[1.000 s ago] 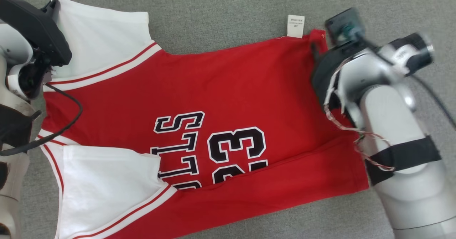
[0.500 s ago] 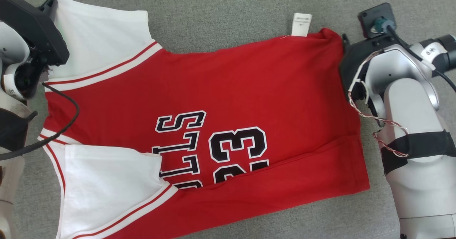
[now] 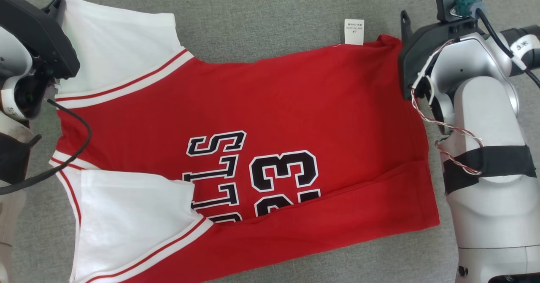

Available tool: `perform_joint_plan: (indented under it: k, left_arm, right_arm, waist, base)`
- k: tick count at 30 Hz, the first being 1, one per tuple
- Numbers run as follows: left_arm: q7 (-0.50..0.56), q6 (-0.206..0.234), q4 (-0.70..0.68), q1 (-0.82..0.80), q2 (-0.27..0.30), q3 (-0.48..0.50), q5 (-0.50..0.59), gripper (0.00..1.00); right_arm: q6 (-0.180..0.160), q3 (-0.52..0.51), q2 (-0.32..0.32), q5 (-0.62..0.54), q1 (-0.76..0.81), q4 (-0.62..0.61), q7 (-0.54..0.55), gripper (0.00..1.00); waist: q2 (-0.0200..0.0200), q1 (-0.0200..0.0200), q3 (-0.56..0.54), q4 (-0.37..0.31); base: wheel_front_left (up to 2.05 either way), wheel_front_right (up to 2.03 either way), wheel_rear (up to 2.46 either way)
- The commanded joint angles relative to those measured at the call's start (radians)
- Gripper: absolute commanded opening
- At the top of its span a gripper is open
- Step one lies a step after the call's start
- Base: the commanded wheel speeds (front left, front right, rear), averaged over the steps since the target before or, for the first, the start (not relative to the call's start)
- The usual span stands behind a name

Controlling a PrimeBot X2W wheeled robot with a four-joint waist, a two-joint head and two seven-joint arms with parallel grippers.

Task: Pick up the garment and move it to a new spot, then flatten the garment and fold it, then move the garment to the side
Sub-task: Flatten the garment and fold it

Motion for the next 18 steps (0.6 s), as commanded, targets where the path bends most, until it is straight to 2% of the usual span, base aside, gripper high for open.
perform_joint_plan:
  k: [1,6,11,15,17,18]
  left_arm:
    - [0.002,0.004,-0.004,0.019,0.004,0.002,-0.001,0.00]
    - [0.006,0.010,-0.016,0.024,0.003,0.000,-0.008,0.00]
    - [0.008,0.015,-0.024,0.035,-0.003,-0.005,-0.012,0.00]
    - [0.010,0.020,-0.032,0.036,-0.002,-0.008,-0.015,0.00]
    - [0.012,0.019,-0.036,0.032,-0.001,-0.010,-0.014,0.00]
    - [0.012,0.019,-0.036,0.032,-0.001,-0.010,-0.014,0.00]
  right_arm:
    - [-0.003,0.008,0.008,0.009,-0.010,0.005,0.016,1.00]
    - [-0.003,0.072,0.010,0.065,-0.029,0.038,0.147,1.00]
    - [-0.003,0.118,-0.024,0.110,-0.037,0.036,0.281,1.00]
    - [-0.003,0.138,-0.049,0.158,-0.025,0.018,0.334,1.00]
    - [-0.003,0.147,-0.061,0.181,-0.019,0.013,0.346,0.93]
    - [-0.003,0.147,-0.061,0.181,-0.019,0.013,0.346,0.93]
  waist:
    - [0.0001,0.0000,-0.002,0.003]
    - [0.0001,0.0000,-0.003,0.012]
    - [0.0001,0.0000,0.001,0.021]
    - [0.0001,0.0000,0.006,0.023]
    - [0.0001,0.0000,0.009,0.025]
    - [0.0001,0.0000,0.009,0.025]
  base:
    - [0.00,0.00,0.00]
    - [0.00,0.00,0.00]
    - [0.00,0.00,0.00]
    - [0.00,0.00,0.00]
    - [0.00,0.00,0.00]
    - [0.00,0.00,0.00]
